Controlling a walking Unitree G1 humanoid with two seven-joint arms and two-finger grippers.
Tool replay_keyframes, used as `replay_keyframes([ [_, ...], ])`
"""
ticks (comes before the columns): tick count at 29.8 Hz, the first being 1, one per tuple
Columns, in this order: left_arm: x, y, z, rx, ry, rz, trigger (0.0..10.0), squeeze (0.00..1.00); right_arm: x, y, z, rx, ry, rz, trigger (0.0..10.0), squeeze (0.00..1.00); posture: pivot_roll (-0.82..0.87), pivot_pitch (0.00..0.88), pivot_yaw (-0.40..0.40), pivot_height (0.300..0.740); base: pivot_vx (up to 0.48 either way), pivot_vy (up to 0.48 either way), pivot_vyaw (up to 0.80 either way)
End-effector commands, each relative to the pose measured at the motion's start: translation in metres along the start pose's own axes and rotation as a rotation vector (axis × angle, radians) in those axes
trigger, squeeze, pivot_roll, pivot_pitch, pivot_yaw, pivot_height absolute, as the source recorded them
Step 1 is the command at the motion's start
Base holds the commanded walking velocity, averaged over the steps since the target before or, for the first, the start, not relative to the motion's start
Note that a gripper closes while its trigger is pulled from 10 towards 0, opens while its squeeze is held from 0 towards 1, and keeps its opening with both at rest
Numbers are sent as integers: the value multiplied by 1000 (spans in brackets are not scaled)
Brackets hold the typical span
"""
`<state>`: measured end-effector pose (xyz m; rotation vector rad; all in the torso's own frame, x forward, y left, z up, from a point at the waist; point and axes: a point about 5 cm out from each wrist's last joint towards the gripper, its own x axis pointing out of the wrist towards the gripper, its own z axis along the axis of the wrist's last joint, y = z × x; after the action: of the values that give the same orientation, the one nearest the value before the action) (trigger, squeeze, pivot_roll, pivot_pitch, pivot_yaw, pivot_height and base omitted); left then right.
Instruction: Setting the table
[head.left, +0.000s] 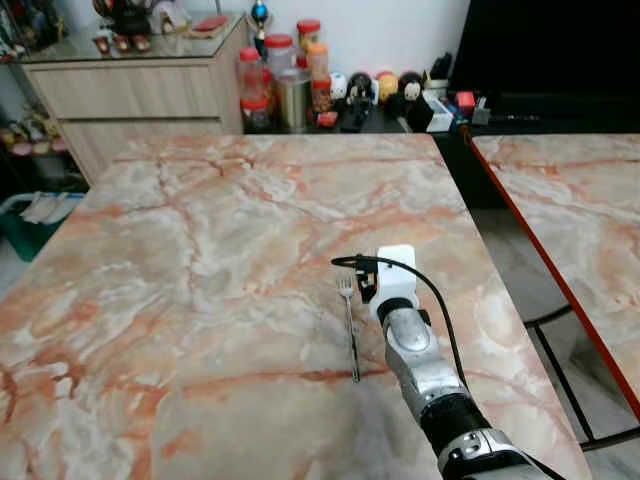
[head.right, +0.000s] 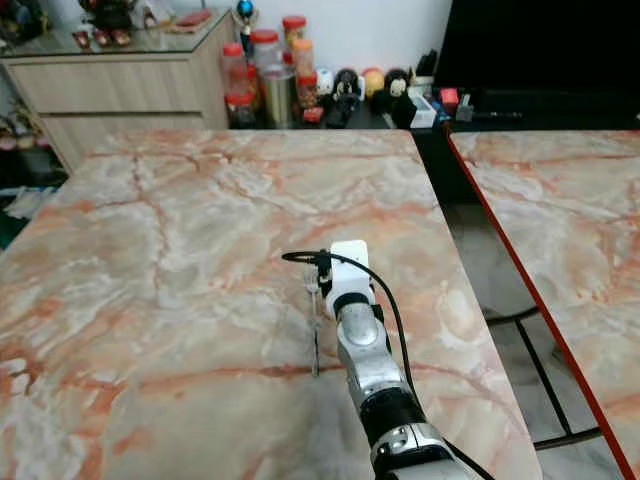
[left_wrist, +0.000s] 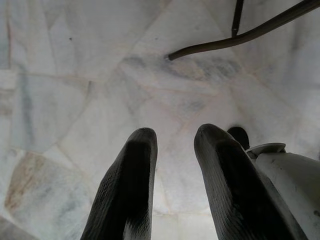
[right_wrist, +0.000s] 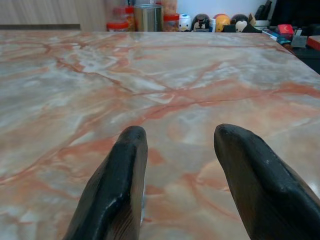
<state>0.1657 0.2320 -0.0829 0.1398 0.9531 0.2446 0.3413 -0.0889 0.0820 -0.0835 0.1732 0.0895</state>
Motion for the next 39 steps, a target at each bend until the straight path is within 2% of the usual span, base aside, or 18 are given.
replay_keyframes([
  [1,0,4,-4,11,10,11,10000,0,-1,6,1,-10,24,5,10000,0,10,0,32,740,0,0,0],
  [6,-1,8,-6,16,16,17,10000,0,-10,28,0,-19,59,58,10000,0,12,0,36,740,0,0,0],
  [9,-1,9,-7,19,20,17,10000,0,-12,33,-5,-29,91,66,10000,0,8,0,38,740,0,0,0],
  [14,-1,7,-7,15,22,8,10000,0,-14,30,-13,-59,148,49,10000,0,11,0,30,740,0,0,0],
  [23,-1,3,-8,11,27,-3,10000,0,-15,25,-18,-87,190,38,10000,0,6,0,22,740,0,0,0],
  [35,-2,2,-11,9,33,1,10000,0,-24,38,-10,-81,199,93,10000,0,-1,0,16,740,0,0,0],
  [39,-3,0,-12,7,36,-2,10000,0,-31,43,-14,-93,223,113,10000,0,-4,0,10,740,0,0,0],
])
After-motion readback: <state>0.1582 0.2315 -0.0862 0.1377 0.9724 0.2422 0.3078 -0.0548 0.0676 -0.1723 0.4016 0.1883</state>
